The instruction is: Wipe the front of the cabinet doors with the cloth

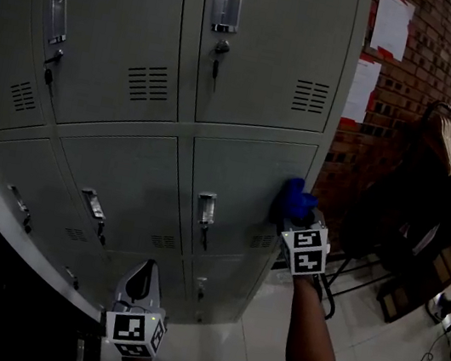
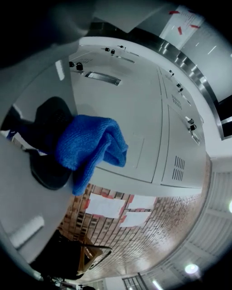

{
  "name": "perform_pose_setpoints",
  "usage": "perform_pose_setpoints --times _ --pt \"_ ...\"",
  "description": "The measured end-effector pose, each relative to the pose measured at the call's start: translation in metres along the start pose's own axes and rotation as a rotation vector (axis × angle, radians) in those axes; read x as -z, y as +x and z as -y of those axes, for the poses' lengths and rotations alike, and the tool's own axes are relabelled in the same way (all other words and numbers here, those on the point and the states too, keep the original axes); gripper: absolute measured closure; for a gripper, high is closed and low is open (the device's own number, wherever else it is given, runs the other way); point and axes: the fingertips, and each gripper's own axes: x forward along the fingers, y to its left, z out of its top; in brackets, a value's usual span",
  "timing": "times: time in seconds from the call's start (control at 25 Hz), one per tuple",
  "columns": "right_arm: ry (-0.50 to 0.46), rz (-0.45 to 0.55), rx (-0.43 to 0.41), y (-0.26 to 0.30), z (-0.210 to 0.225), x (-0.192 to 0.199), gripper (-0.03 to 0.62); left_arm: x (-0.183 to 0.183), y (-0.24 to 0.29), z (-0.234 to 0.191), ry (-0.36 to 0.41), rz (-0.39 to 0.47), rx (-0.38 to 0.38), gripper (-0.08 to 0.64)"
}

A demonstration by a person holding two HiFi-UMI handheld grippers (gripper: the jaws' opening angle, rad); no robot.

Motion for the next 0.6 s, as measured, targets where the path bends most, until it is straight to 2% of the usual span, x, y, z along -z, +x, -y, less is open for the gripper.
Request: perform_pose_setpoints --times 0.16,0.28,0.44,0.6 --pt "0.005 -0.001 0.032 -0.005 0.014 0.005 0.514 0.003 0.002 0.003 0.004 -0.003 0.002 0.543" --pt "0.004 0.035 0.001 -0.012 -0.004 -0.002 0.514 0.007 0.003 0.009 0.005 -0.011 0.015 0.543" --pt "0.001 0.098 -0.134 -0.015 -0.069 -0.01 0.512 0.006 0.002 0.012 0.003 -0.007 0.019 0.544" --pt "-0.034 0.078 -0.273 0.002 -0.144 0.01 0.509 0.004 -0.001 0.005 0.003 0.005 0.006 0.543"
